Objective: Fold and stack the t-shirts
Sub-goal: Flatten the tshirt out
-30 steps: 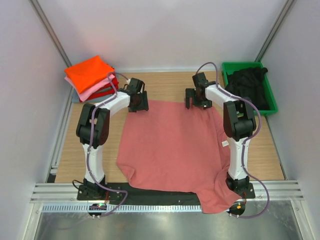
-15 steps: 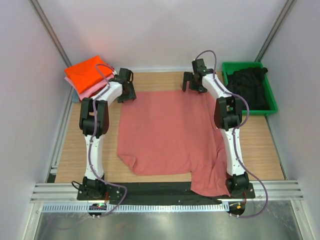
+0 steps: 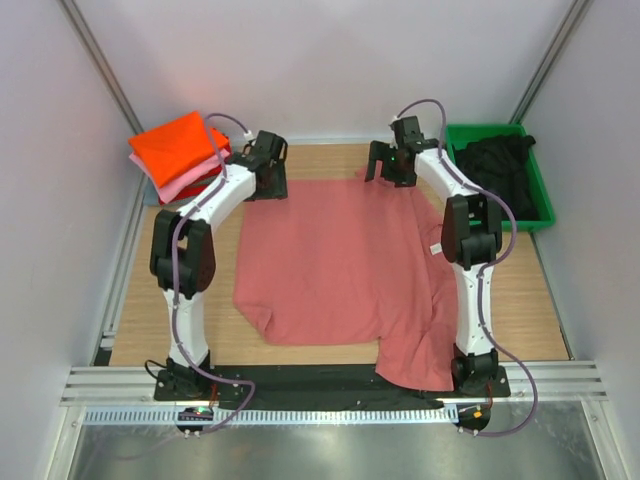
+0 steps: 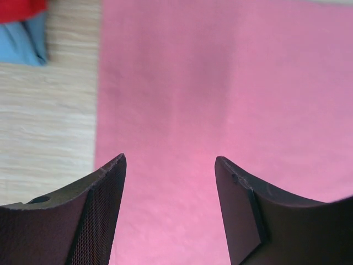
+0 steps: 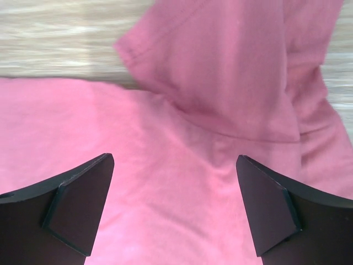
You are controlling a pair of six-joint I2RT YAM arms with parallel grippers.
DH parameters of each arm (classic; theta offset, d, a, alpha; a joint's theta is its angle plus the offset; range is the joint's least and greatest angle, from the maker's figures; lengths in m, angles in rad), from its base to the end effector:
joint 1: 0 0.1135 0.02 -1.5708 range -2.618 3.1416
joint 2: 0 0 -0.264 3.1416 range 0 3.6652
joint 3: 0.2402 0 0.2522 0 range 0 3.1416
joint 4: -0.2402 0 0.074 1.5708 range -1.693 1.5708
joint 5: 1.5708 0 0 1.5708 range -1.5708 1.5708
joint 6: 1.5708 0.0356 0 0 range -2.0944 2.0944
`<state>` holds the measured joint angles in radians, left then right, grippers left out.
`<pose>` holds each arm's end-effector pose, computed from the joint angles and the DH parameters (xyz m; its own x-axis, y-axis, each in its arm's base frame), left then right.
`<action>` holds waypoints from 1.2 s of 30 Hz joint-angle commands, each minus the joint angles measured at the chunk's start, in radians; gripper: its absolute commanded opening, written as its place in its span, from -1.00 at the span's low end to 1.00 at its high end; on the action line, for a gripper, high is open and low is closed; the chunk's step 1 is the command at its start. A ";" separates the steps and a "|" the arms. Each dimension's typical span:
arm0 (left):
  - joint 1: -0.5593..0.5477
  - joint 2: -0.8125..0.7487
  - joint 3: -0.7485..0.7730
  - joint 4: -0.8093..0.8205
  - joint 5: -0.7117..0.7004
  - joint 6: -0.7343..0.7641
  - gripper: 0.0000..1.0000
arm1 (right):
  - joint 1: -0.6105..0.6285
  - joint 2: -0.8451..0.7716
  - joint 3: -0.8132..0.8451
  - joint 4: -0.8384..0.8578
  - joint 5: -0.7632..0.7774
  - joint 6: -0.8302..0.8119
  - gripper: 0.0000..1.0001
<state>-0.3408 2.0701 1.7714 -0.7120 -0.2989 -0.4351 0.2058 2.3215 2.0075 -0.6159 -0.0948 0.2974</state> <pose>0.4329 -0.1424 0.2390 -0.7966 -0.1449 -0.5869 -0.1806 0.9836 0.0023 0.5054 0.1090 0.2002 -0.8260 0.1256 -0.5494 -0.0175 0.9687 0.2477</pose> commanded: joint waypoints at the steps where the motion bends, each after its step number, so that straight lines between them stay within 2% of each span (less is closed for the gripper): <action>1: -0.020 -0.117 -0.084 0.064 0.027 -0.031 0.34 | -0.032 -0.132 -0.024 0.047 -0.020 0.016 0.99; 5: -0.026 -0.116 -0.174 0.111 0.087 -0.056 0.32 | -0.092 -0.146 -0.108 0.060 -0.045 0.031 0.99; 11: -0.026 -0.041 -0.190 0.152 0.099 -0.060 0.31 | -0.160 -0.107 -0.125 0.110 -0.115 0.054 0.99; 18: -0.024 0.021 -0.173 0.166 0.092 -0.054 0.29 | -0.166 -0.044 -0.105 0.156 -0.154 0.074 0.98; 30: -0.023 0.005 -0.207 0.187 0.061 -0.054 0.26 | -0.166 -0.036 -0.116 0.206 -0.166 0.086 0.94; 36: -0.024 0.005 -0.222 0.200 0.058 -0.062 0.26 | -0.166 -0.011 -0.115 0.232 -0.224 0.106 0.95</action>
<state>-0.3653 2.1048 1.5597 -0.5564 -0.2176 -0.4896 0.0391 2.3108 1.8740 -0.4389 -0.2752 0.3817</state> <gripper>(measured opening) 0.632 0.973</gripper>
